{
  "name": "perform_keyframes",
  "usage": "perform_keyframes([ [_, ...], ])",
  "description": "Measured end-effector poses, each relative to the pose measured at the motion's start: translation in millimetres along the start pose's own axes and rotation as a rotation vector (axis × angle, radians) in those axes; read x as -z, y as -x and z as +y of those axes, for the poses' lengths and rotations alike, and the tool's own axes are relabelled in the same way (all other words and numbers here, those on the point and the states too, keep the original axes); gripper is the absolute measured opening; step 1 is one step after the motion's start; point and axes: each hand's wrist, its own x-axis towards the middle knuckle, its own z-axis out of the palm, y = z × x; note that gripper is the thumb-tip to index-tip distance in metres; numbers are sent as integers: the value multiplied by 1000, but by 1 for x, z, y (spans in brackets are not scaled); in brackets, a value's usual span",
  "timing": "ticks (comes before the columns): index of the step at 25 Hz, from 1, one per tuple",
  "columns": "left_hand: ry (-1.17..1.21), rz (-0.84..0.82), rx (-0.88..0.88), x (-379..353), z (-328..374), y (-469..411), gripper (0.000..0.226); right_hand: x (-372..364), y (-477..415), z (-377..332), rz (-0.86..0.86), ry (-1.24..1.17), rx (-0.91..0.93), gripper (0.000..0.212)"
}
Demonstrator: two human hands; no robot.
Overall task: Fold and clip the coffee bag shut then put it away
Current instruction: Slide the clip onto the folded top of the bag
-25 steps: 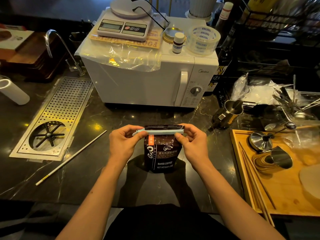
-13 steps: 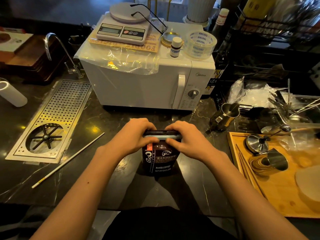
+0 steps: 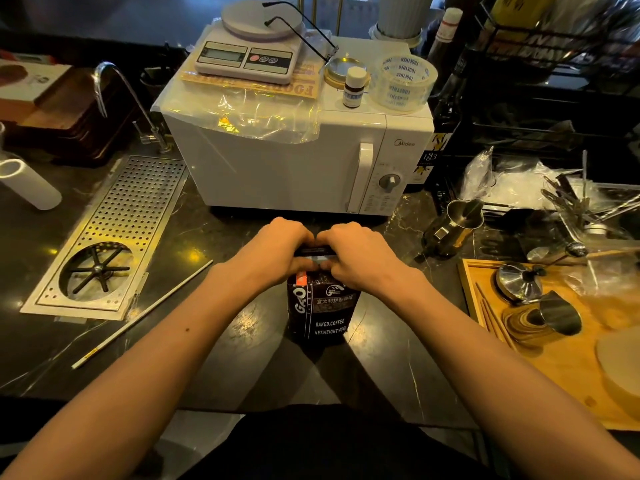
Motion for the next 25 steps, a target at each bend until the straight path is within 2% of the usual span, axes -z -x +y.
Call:
perform_keyframes([
  [6,-38,-45,55,4,-9,8,26,-5,7,20,-34,-197,-55,28],
  [13,70,73,112,3,-7,22,38,-23,29,33,173,-477,-218,29],
  [16,202,206,185,-5,-17,33,37,-28,33,45,187,-645,-270,31],
  [21,484,345,250,-26,-22,49,19,-45,43,52,303,-898,-327,19],
  [25,647,416,305,-37,-22,48,21,-53,43,43,347,-1000,-311,21],
])
